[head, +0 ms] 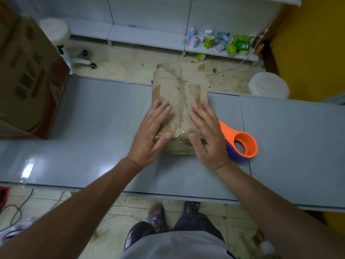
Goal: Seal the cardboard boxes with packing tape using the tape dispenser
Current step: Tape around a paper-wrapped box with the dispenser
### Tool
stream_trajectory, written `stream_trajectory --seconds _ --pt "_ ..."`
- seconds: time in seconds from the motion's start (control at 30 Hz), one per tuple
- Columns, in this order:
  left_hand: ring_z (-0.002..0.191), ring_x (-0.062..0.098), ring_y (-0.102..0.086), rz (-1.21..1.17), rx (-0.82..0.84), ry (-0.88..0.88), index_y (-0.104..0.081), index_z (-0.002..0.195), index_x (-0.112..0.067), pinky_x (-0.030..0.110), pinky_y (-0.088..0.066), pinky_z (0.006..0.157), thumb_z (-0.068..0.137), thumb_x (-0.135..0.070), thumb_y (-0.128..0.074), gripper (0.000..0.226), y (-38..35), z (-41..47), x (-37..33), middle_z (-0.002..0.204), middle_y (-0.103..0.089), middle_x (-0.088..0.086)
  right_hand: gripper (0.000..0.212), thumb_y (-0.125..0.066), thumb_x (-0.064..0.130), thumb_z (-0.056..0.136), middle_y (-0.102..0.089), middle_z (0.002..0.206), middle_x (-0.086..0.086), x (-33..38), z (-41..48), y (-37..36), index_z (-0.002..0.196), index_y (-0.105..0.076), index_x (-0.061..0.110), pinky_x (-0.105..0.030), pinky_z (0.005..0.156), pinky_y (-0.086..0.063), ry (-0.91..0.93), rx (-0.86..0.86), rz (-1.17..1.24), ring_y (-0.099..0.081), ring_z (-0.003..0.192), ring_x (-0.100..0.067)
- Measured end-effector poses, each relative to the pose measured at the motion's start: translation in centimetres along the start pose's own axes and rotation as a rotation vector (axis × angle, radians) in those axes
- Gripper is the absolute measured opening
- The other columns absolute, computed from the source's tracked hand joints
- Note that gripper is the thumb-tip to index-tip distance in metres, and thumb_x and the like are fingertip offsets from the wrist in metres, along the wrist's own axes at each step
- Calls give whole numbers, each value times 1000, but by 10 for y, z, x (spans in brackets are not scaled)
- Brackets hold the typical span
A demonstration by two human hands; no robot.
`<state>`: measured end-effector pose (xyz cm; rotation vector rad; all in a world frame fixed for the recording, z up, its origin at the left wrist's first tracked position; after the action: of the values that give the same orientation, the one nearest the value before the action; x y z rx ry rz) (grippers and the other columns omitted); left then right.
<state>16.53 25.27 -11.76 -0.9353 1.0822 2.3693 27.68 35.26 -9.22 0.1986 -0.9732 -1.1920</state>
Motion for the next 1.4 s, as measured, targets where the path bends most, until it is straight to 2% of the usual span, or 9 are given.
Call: stream_trajectory --seconds 0.2,0.33,0.47,0.67,0.8,1.0,1.17,1.3,1.4 --pt "148 26 -22 -333 -359 323 -20 150 -10 56 -24 118 100 -56 -33 69 -11 -23 23 160 -22 15 44 -34 11 99 -39 146 -17 -6 -6 -5 135 -43 -12 -37 117 -25 -226 -201 88 -31 142 -29" --pt "146 9 -26 -505 -491 510 -21 149 -20 39 -25 120 93 -70 -31 76 -19 -33 32 159 -26 0 48 -33 8 100 -30 153 -14 -10 -13 -7 145 -28 -9 -29 117 -24 -376 -264 269 -27 145 -19" --pt "144 17 -33 -657 -588 595 -33 146 -24 50 -28 117 94 -63 -32 64 -22 -35 35 156 -35 3 50 -37 17 101 -41 144 7 -21 -26 -15 147 -31 0 -12 104 -34 -647 -468 427 -38 132 6" --pt "145 14 -32 -658 -405 622 -29 152 -17 48 -27 119 100 -47 -36 60 -16 -32 32 157 -34 0 61 -48 32 95 -42 132 29 -23 -25 -13 150 -30 12 -11 101 -37 -693 -321 464 -42 124 15" --pt "138 8 -42 -671 -313 674 -32 151 -25 41 -40 112 89 -44 -64 73 -11 -26 22 152 -41 -7 88 -65 45 77 -47 141 12 -19 -29 -8 152 -25 20 -16 99 -43 -722 -259 449 -47 126 5" --pt "142 10 -36 -316 -300 627 -26 153 -30 44 -37 113 78 -56 -68 90 -10 -26 18 155 -36 -7 68 -61 11 93 -48 131 18 -9 -30 -11 151 -25 13 -6 90 -42 -709 -267 390 -50 115 15" --pt "139 7 -39 -402 -219 675 -25 151 -41 42 -36 114 80 -59 -63 83 -5 -21 20 153 -39 -12 64 -42 35 94 -41 149 6 -9 -25 -10 153 -22 21 -16 106 -38 -767 -217 504 -42 131 3" --pt "124 -2 -53 -449 -130 631 -36 138 -54 31 -44 107 94 -36 -63 54 6 -14 12 135 -54 -22 59 -38 30 101 -30 156 1 4 -29 -13 154 -16 18 -16 111 -31 -777 -212 435 -33 135 3" --pt "106 -13 -56 -450 -11 645 -43 142 -38 14 -45 97 93 -25 -65 55 32 -5 25 133 -57 -13 63 -44 41 97 -25 157 9 21 -30 -15 153 -21 23 -27 116 -25 -719 -89 349 -23 141 2"
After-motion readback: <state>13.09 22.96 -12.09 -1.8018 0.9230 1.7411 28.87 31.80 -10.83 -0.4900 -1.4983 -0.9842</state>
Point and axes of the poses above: each hand's wrist, its own z-axis towards the middle knuckle, its own y-axis out of the back of the hand, x = y × z, the point moved 9 cm from there along z, towards the middle knuckle
